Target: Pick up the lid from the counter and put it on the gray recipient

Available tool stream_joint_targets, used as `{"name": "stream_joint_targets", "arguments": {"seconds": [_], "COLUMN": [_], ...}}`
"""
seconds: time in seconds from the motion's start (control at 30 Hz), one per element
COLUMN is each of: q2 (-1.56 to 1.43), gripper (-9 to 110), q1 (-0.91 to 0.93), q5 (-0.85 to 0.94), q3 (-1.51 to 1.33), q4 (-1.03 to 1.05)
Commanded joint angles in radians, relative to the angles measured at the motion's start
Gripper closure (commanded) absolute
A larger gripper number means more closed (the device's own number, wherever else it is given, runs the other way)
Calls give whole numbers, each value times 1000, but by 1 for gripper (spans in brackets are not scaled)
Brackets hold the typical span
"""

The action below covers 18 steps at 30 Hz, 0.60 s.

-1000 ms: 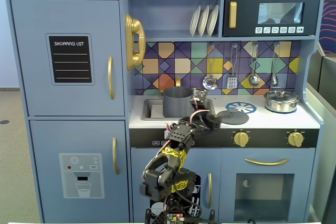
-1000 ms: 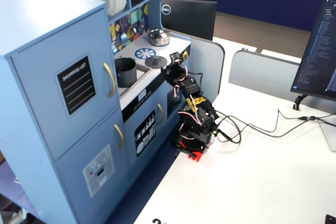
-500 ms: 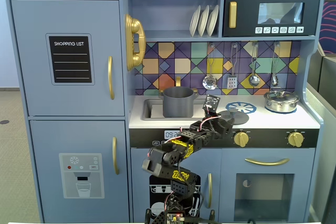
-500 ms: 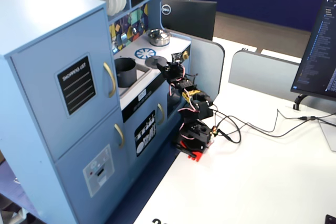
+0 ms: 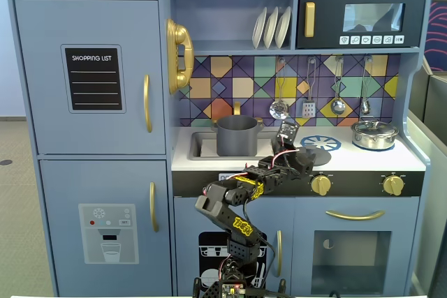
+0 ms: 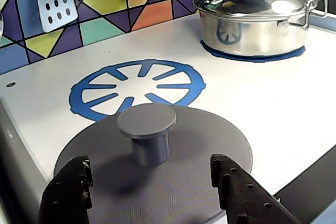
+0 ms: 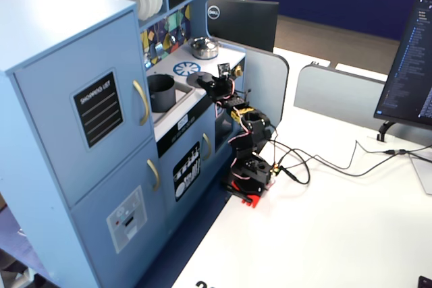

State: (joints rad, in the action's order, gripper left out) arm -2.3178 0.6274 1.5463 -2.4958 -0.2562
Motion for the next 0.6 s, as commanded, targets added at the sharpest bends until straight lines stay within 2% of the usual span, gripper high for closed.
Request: {"name": "stream_joint_targets", "arguments": {"seconds": [0.0, 0.57], "q2": [26, 239], "gripper": [80, 82], "q1": [14, 12], "q5": [15, 38], "q3": [95, 233], "q4": [-38, -107]}}
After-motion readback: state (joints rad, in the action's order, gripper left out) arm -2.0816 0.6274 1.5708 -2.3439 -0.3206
